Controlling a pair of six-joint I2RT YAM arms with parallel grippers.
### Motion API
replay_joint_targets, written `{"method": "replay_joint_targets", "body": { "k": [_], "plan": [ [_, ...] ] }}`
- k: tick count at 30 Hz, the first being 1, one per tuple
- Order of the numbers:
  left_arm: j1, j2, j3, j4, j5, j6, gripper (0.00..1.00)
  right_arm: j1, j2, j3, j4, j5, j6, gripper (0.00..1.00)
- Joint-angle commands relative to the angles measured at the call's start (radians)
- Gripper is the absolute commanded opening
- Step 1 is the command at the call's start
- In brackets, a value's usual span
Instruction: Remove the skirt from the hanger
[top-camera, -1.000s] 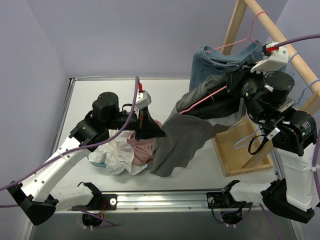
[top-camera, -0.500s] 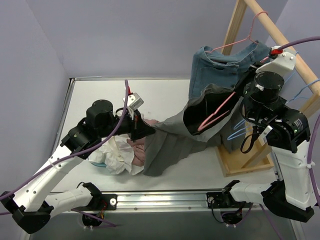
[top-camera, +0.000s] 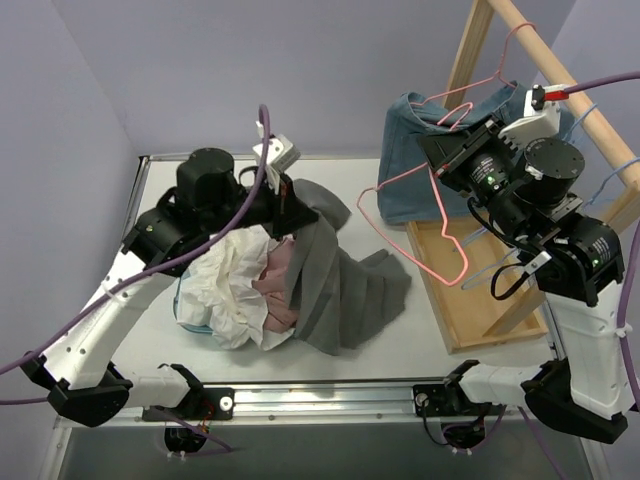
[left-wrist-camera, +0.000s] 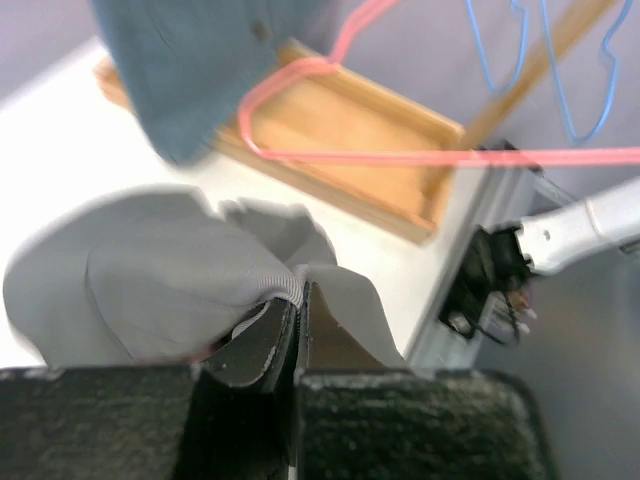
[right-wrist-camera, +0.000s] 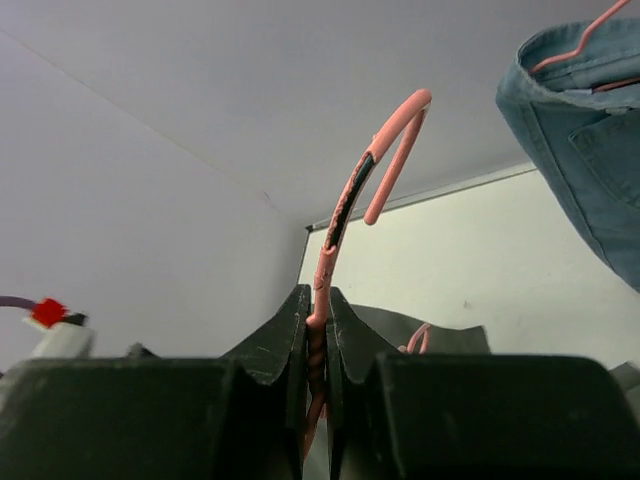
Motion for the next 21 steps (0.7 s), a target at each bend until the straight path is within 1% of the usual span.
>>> {"method": "replay_joint_targets", "body": {
  "k": [1, 3, 4, 5, 6, 7, 10, 11, 12, 13, 17, 21],
  "plan": [
    [0.022, 0.007, 0.296, -0.099, -0.118, 0.138, 0.02, -0.002, -0.009, 0.146, -0.001, 0.071, -0.042, 0.0],
    [0.045, 0.012, 0.399, -0.163, -0.185, 0.172, 0.02, -0.002, -0.021, 0.174, -0.042, 0.128, -0.076, 0.0],
    [0.058, 0.008, 0.48, -0.176, -0.204, 0.184, 0.02, 0.0, -0.031, 0.179, -0.047, 0.152, -0.1, 0.0],
    [0.068, 0.007, 0.513, -0.188, -0.218, 0.218, 0.02, -0.002, -0.037, 0.179, -0.053, 0.185, -0.109, 0.0],
    [0.078, 0.007, 0.545, -0.194, -0.242, 0.232, 0.02, 0.0, -0.047, 0.177, -0.055, 0.195, -0.119, 0.0],
    [0.091, 0.016, 0.613, -0.206, -0.256, 0.256, 0.02, 0.0, -0.051, 0.177, -0.058, 0.205, -0.134, 0.0],
    [0.098, 0.059, 0.73, -0.277, -0.324, 0.305, 0.02, 0.0, -0.06, 0.166, -0.07, 0.231, -0.154, 0.0],
    [0.096, 0.07, 0.802, -0.314, -0.347, 0.318, 0.02, 0.0, -0.06, 0.16, -0.076, 0.235, -0.166, 0.0],
    [0.098, 0.079, 0.829, -0.326, -0.371, 0.329, 0.02, 0.001, -0.064, 0.156, -0.076, 0.245, -0.171, 0.0],
    [0.096, 0.087, 0.846, -0.334, -0.437, 0.353, 0.02, 0.0, -0.069, 0.15, -0.075, 0.249, -0.175, 0.0],
    [0.098, 0.07, 0.841, -0.316, -0.579, 0.417, 0.02, 0.001, -0.075, 0.116, -0.065, 0.252, -0.2, 0.0],
    [0.096, 0.082, 0.869, -0.299, -0.591, 0.456, 0.02, 0.001, -0.063, 0.108, -0.065, 0.251, -0.212, 0.0]
  ]
}}
